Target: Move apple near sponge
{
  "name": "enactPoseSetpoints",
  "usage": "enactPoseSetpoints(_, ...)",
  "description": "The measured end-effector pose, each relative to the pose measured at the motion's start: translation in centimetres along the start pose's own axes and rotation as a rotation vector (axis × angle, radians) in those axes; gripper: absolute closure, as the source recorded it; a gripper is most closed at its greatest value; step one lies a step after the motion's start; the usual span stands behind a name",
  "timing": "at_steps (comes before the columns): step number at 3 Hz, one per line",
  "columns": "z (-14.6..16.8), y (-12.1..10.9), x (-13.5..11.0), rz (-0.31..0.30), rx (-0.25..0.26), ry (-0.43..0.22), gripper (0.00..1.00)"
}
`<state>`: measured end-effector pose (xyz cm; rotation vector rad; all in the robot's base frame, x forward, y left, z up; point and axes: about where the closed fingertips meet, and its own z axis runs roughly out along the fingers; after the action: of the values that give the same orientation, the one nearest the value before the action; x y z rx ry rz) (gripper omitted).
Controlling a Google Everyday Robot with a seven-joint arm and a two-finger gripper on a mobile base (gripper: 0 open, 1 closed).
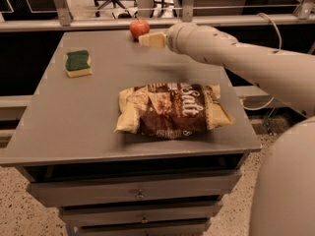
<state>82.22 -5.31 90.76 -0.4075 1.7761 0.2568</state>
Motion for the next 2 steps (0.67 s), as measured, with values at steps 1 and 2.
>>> enactPoseSetpoints(1, 2.0, 0.7, -0.3, -0.003, -0.011, 0.015, 0.00)
enactPoseSetpoints(2, 4.6, 1.1, 0.0, -0.046, -0.025, 0.036, 0.00)
